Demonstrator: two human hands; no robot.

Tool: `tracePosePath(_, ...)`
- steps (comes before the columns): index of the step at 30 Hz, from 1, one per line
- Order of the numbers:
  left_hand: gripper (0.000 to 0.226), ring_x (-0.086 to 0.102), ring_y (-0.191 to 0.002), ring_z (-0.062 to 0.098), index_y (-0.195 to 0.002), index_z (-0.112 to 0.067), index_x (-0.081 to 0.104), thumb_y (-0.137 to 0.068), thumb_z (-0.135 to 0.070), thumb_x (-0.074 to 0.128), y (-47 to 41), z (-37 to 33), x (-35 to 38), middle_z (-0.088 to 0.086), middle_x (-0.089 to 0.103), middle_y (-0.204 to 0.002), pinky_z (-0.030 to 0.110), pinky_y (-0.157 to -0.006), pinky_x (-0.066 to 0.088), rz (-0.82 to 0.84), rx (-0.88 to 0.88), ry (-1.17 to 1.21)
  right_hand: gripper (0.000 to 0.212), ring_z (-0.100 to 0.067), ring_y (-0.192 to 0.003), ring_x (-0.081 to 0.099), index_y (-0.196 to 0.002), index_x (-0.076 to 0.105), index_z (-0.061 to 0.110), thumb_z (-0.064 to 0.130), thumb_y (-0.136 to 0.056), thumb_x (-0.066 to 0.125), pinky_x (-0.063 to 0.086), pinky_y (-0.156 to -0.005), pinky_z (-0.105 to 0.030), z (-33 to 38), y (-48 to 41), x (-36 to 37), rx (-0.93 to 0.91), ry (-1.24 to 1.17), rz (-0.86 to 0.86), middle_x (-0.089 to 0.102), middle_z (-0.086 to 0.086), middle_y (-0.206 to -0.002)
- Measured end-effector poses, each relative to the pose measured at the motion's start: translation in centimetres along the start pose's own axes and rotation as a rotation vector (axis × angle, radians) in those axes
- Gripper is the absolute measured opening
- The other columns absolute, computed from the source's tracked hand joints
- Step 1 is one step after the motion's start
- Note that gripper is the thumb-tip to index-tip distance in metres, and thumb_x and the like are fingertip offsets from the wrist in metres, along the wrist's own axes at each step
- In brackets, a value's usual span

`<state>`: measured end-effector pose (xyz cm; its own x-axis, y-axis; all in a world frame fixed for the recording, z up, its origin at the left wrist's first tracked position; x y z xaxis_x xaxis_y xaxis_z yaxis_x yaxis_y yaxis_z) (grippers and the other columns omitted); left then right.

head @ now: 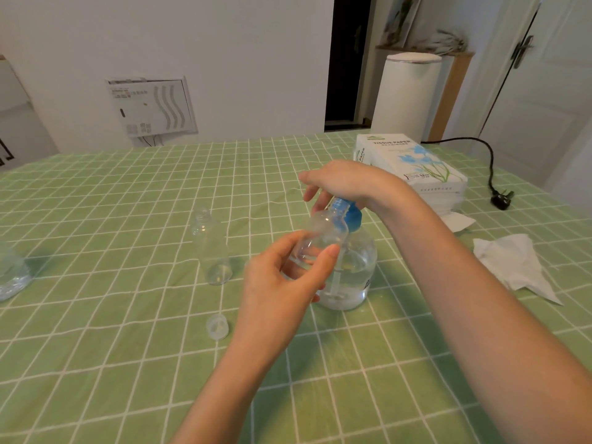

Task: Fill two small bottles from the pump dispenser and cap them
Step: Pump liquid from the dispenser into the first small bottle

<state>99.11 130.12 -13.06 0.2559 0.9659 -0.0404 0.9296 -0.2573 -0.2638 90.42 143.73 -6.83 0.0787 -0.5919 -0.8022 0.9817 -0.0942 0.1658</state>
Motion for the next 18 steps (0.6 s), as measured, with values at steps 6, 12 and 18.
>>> tracePosePath(6, 0.017, 0.060, -0.057, 0.009, -0.091, -0.035, 0.066, -0.074, -0.035, 0.069, 0.1, 0.2, -0.1, -0.004, 0.069, -0.068, 0.020, -0.053, 0.054, 0.000, -0.018, -0.013, 0.039, -0.026, -0.103, 0.058, -0.100, 0.068, 0.014, 0.038, -0.097, 0.038, 0.040, -0.077, -0.034, -0.2, 0.0, 0.5, -0.021, 0.002, -0.006, 0.065, -0.011, -0.111)
tracePosePath(12, 0.015, 0.060, -0.057, 0.008, -0.090, -0.034, 0.067, -0.076, -0.029, 0.069, -0.1, 0.0, 0.0, -0.010, 0.068, -0.067, 0.017, -0.049, 0.050, -0.015, -0.004, 0.016, 0.045, -0.030, -0.100, 0.063, -0.109, 0.066, 0.005, 0.038, -0.097, 0.038, 0.045, -0.074, -0.030, 0.4, 0.1, -0.4, -0.060, -0.012, -0.102, 0.070, -0.017, -0.105)
tracePosePath(18, 0.014, 0.060, -0.058, 0.010, -0.088, -0.034, 0.068, -0.075, -0.031, 0.070, -0.2, 0.0, 0.1, -0.008, 0.069, -0.069, 0.017, -0.048, 0.050, -0.016, -0.002, 0.028, 0.043, -0.030, -0.103, 0.062, -0.095, 0.066, 0.016, 0.045, -0.097, 0.035, 0.048, -0.087, -0.037, 0.4, 0.3, -0.6, -0.044, -0.016, -0.020, 0.067, -0.012, -0.108)
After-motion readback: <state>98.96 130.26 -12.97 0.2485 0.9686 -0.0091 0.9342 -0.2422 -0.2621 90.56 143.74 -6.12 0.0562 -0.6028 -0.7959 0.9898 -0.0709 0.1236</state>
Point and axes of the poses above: each hand's wrist, its own y-axis away from the middle knuckle, its own x-axis out of the palm, z = x × y, the point moved 2 cm from there along -y, towards the middle knuckle
